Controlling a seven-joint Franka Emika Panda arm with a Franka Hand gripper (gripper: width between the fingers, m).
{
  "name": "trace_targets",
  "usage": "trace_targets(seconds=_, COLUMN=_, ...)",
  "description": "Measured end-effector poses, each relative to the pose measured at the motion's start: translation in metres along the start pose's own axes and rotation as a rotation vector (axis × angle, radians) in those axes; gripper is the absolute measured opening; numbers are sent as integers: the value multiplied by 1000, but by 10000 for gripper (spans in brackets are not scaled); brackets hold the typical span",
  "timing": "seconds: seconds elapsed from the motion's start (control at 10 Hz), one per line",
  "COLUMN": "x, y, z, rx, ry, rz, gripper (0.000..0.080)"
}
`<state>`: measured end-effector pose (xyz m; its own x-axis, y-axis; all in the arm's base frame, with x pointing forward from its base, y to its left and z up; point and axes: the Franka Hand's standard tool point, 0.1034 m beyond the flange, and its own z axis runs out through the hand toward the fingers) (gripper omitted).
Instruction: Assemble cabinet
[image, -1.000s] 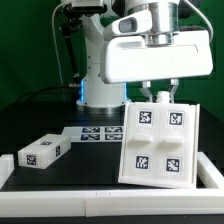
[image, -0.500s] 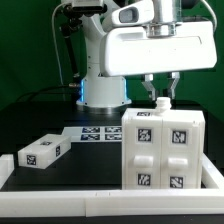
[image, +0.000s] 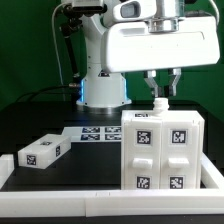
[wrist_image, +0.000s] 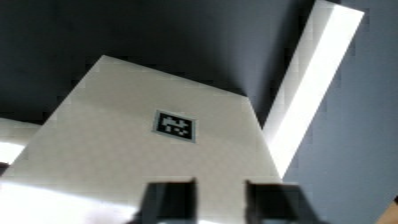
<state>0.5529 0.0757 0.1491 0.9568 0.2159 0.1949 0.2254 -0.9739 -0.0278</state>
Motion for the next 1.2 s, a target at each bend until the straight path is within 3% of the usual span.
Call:
trace_targets(seconds=0.2, x=-1, y=0, z=1, rx=0, ry=-2, rz=0, gripper=413)
trace_targets(seconds=0.3, x=-11, y=3, z=6, rx=-5, ry=3, rz=22, gripper=413)
trace_targets(seconds=0.4, x=-30, y=13, z=9, rx=-17, ry=8, rz=51, gripper=596)
trace_targets(seconds=0.5, x=-49, y=26, z=9, rx=-26, ry=-18, rz=74, gripper=730)
trace_targets(seconds=0.6, x=-65, y=41, z=12, rx=-36, ry=-28, rz=84, gripper=730)
trace_targets(seconds=0.7, x=-80, y=59, z=17, rx=-46, ry=-42, rz=88, gripper=785)
trace_targets(seconds=0.9, x=-102, y=106, z=24, rx=-59, ry=-55, rz=20, gripper=796)
trace_targets(seconds=1.0, x=-106, y=117, z=25, rx=-57, ry=-57, rz=36, gripper=797)
trace_targets(seconds=1.2, x=-102, y=105, z=26, rx=-51, ry=-56, rz=20, gripper=797)
